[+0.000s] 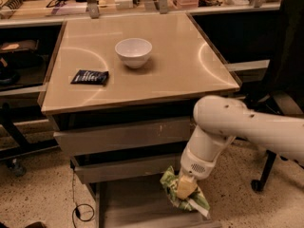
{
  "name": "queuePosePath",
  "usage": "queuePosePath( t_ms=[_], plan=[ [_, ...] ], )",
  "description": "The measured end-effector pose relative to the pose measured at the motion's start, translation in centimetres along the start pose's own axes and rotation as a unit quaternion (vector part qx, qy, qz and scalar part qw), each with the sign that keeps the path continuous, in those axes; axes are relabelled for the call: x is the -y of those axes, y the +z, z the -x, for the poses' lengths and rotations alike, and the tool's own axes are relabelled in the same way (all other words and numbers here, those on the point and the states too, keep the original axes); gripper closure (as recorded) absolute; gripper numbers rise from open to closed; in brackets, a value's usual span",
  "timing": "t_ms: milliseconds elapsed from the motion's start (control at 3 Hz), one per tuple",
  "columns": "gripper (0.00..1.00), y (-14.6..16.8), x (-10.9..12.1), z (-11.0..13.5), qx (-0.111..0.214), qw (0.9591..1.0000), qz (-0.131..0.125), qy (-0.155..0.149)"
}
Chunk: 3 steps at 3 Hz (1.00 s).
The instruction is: Place green jalapeno chip bag into bottom drawer
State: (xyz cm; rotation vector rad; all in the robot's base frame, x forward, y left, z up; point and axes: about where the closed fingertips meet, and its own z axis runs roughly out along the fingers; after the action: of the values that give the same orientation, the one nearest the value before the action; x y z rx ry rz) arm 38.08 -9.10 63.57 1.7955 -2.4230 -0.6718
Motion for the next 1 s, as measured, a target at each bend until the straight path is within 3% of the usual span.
queuePosePath(
  t_ms=[333,667,1000],
  plan=[
    [1.0,8.3,0.3,1.0,0.006,0.9973,0.071,0.015],
    [1.0,10.2,0.3,0.7,0.006,0.9955,0.092,0.021],
    [1.0,11.9,1.2,0.8,0.028,0.9955,0.087,0.028]
  ],
)
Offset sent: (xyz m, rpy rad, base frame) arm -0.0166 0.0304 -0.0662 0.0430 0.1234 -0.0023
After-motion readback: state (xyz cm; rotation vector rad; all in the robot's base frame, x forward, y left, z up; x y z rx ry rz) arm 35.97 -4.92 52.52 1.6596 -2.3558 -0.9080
